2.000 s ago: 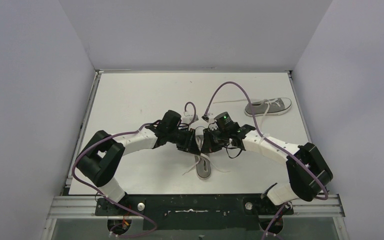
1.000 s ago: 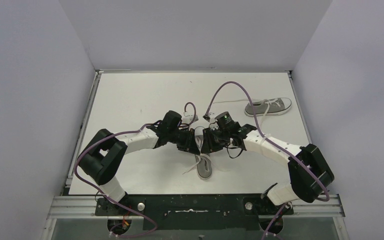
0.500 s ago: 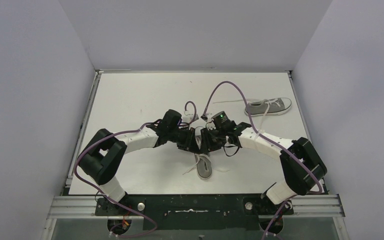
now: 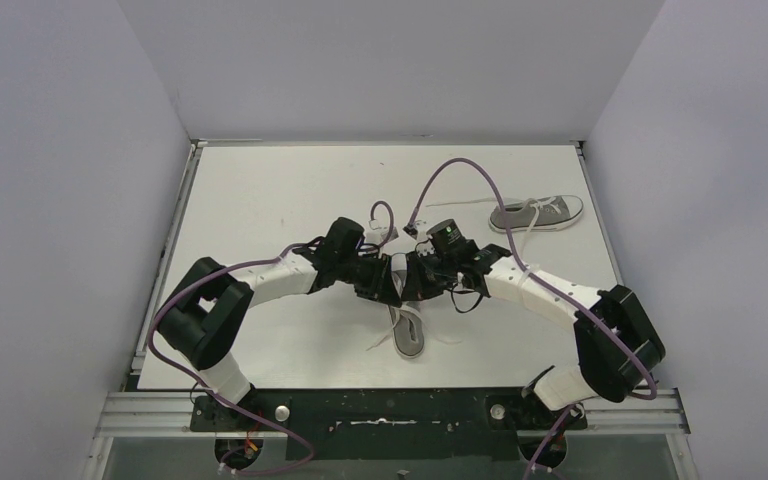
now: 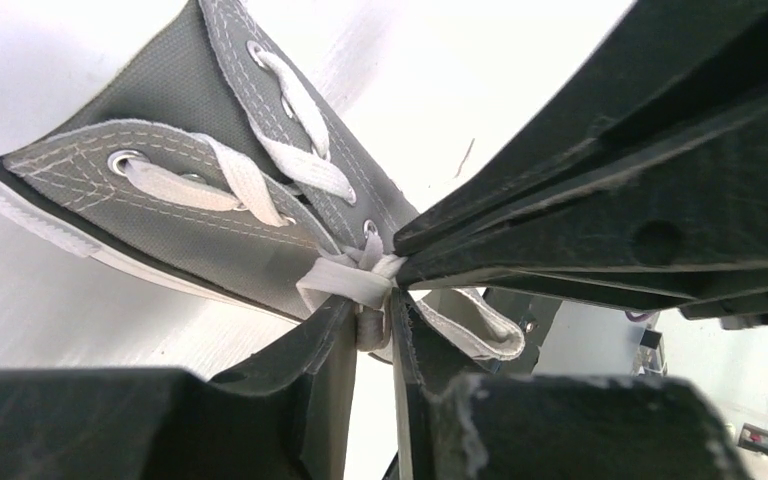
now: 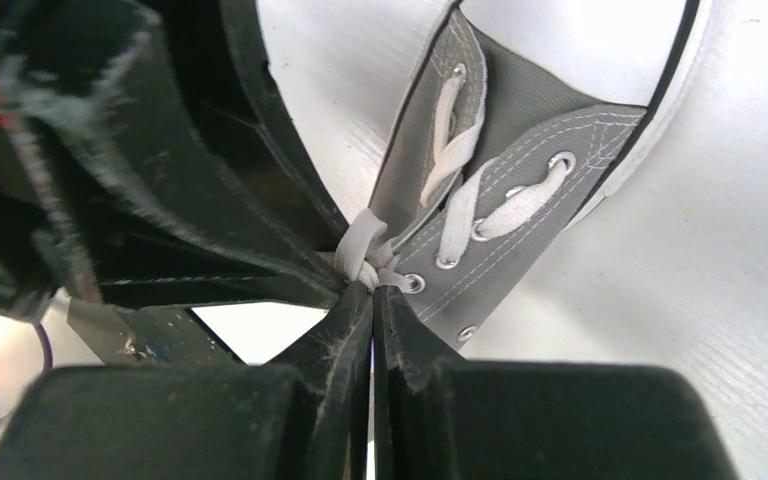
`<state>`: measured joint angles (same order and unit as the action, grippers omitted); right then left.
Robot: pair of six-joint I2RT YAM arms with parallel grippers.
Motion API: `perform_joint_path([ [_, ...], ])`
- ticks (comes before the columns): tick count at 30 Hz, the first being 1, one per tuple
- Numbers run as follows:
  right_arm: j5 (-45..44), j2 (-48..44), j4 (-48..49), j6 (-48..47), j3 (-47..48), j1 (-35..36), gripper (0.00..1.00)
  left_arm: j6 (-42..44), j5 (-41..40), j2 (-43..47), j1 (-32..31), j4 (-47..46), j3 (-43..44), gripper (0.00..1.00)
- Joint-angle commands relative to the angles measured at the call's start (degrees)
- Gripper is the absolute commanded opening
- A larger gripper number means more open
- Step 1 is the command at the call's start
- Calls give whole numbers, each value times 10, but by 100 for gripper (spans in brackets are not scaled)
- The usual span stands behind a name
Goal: Tie the shoes
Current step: Cross the shoelace with the shoelace.
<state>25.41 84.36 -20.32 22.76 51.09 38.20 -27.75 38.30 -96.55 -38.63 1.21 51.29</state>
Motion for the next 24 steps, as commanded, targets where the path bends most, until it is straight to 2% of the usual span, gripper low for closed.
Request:
perform_joint_path([
  [1,19,-35,22,0,1,3,0,16,0,-2,4,7,30,14],
  [9,31,-45,24,0,-4,3,0,5,-8,6,14,-3,21,1],
  [17,64,-46,81,41,-16,3,0,-39,8,-12,17,-79,11,0],
  [24,51,-42,117,76,-26,4,0,-117,51,-38,19,-208,-24,0],
])
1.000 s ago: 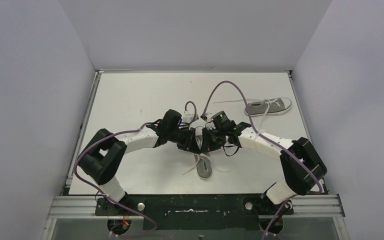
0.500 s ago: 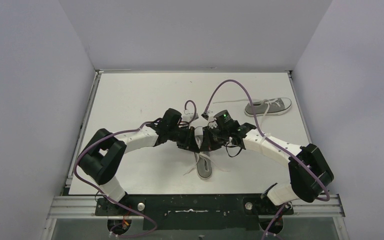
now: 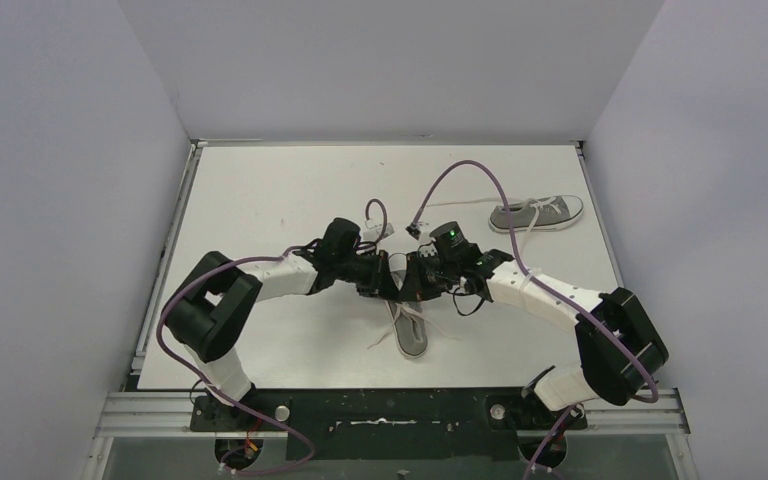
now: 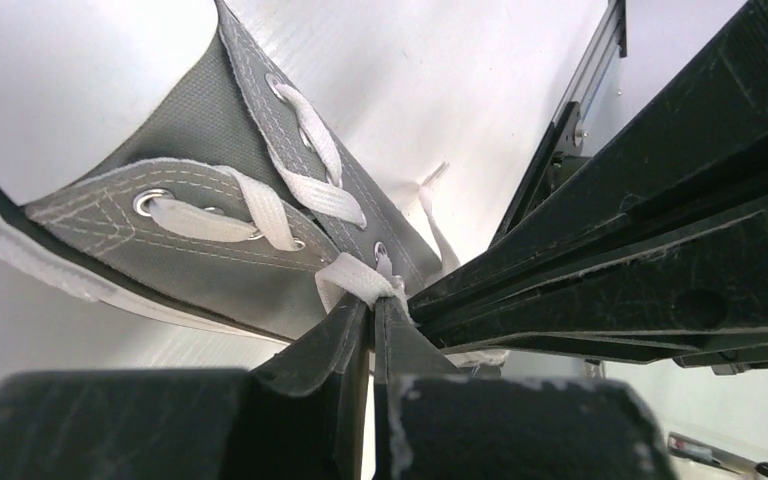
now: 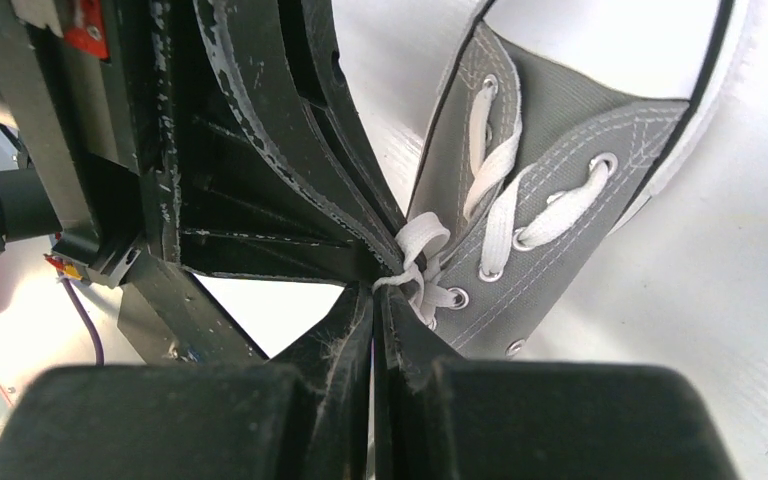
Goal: Tie the shoes
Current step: Cross the shoelace with the shoelace.
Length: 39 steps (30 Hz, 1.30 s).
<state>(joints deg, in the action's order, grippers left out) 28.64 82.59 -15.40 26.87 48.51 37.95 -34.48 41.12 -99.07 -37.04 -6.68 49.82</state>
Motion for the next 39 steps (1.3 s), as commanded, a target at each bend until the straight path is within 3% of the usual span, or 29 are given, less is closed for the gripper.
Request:
perform_joint_path([
  [1,20,-22,69,36,2,7,0,-62,27,-14,3,-151,-18,0],
  [11,37,-67,53,48,-18,16,0,-175,-2,-31,29,-381,-101,0],
  [16,31,-93,57,58,-59,-5,0,-148,-17,-6,33,-342,-102,0],
  [25,44,-63,127,93,-52,-3,0,-171,-44,3,29,-362,-106,0],
  [30,50,-48,127,94,-37,-1,0,-238,-55,-12,48,-462,-138,0],
  [39,50,-53,128,99,-54,-4,0,-278,-49,-15,50,-519,-154,0],
])
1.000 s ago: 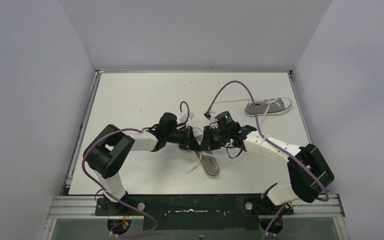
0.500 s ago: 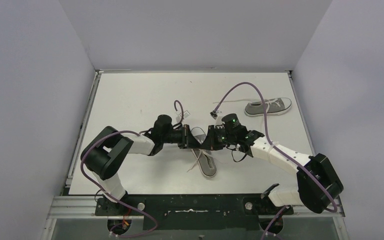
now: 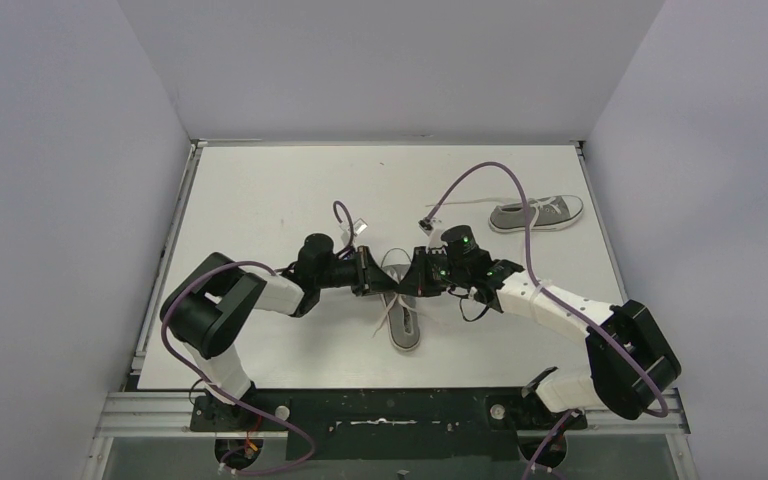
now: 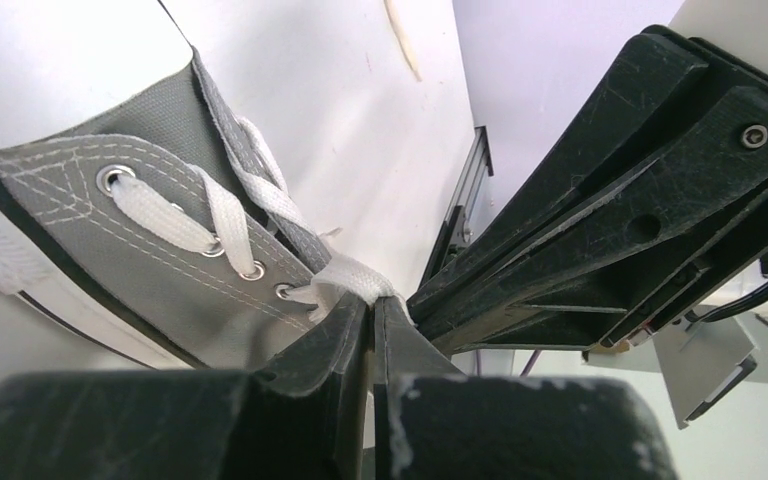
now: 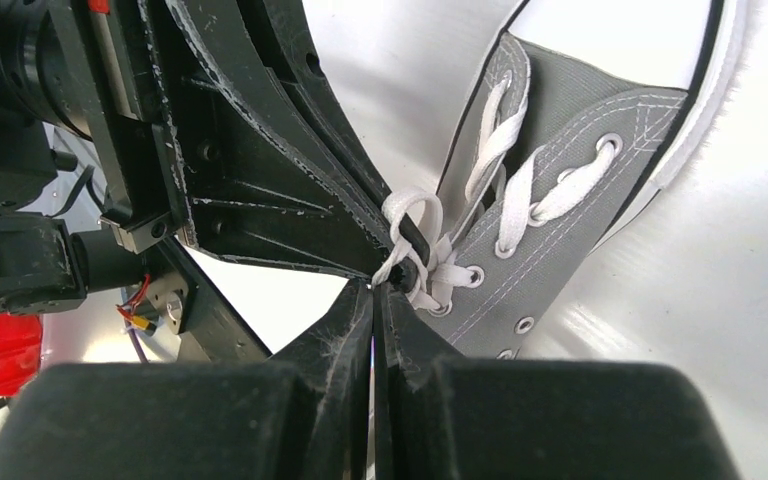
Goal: Tie the shoes
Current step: Cross the shoelace with the shoelace.
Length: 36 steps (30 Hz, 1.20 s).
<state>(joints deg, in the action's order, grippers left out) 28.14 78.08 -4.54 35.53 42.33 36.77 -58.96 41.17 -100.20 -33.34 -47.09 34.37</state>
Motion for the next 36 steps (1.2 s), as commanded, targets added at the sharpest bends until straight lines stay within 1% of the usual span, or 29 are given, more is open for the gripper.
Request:
perform_joint_path([
  [1,54,-5,17,11,10,8,0,-44,-49,-6,15,-134,-3,0],
  [7,51,5,40,17,19,9,0,-49,-44,-21,1,-139,-3,0],
  [11,52,40,71,22,41,12,0,-73,-19,-64,-19,-193,-1,0],
  [16,56,64,74,26,55,20,0,-114,-3,-139,-26,-320,-1,0],
  [19,58,58,53,19,55,21,0,-105,-15,-144,-25,-330,-8,0],
  [20,56,51,31,13,56,22,0,-99,-16,-139,-25,-325,-9,0],
  [22,50,31,-12,-4,62,20,8,-91,-21,-130,-24,-314,-13,0],
  [23,49,24,-36,-15,67,18,10,-88,-22,-126,-24,-309,-15,0],
  [26,45,-2,-92,-37,74,4,25,-75,-23,-115,-23,-289,-15,0],
  [29,46,-29,-139,-53,76,-22,36,-74,-23,-112,-20,-283,-14,0],
  [33,49,-49,-181,-85,81,-70,43,-71,-24,-104,-15,-268,-8,0],
  [35,52,-44,-190,-102,88,-90,43,-62,-24,-95,-15,-246,-1,0],
  [36,56,-37,-193,-111,93,-100,42,-56,-24,-91,-14,-236,2,0],
])
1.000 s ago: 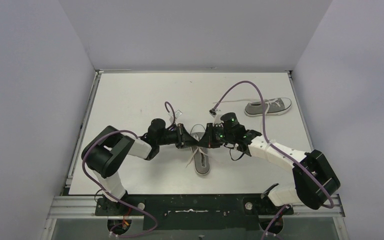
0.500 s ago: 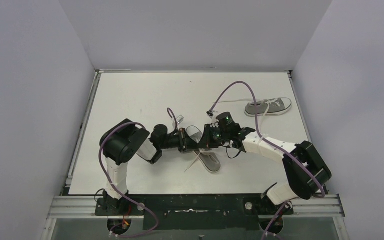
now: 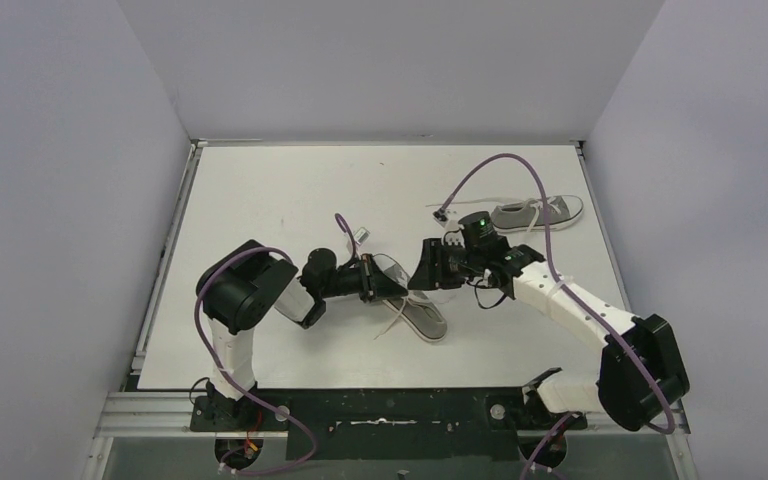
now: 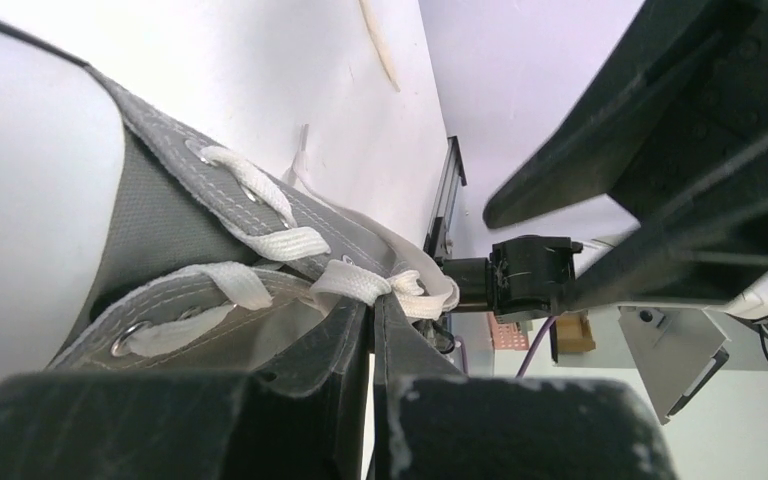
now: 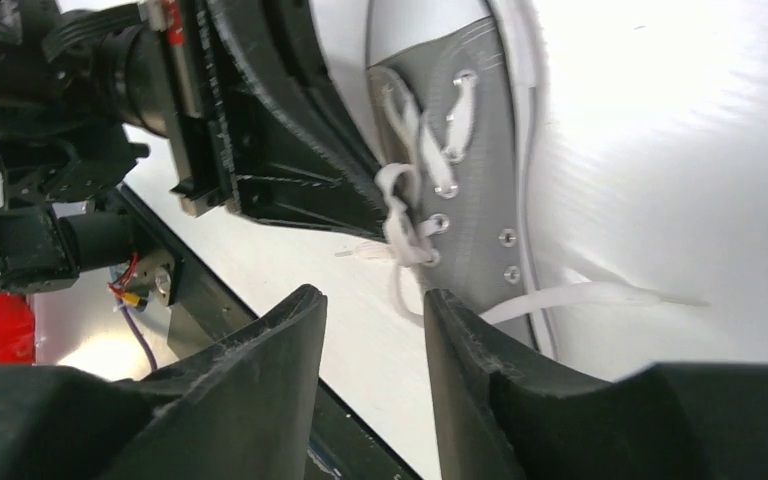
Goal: Tie the shoes
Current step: Cross the shoelace with the shoelace.
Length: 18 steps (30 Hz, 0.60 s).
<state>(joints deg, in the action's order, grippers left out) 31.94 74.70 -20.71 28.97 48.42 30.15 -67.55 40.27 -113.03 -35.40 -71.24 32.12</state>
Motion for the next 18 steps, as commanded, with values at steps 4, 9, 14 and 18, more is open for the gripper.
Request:
perform_joint_path([
  [4,43,45,-17,-72,40,-56,31,38,-12,40,7,27,34,0],
  [9,85,118,-2,-117,58,-57,26,39,-15,37,6,27,34,0],
  [14,119,145,21,-118,60,-60,26,44,-18,42,8,36,35,0],
  [18,146,147,36,-112,49,-61,26,46,-18,44,7,40,38,0],
])
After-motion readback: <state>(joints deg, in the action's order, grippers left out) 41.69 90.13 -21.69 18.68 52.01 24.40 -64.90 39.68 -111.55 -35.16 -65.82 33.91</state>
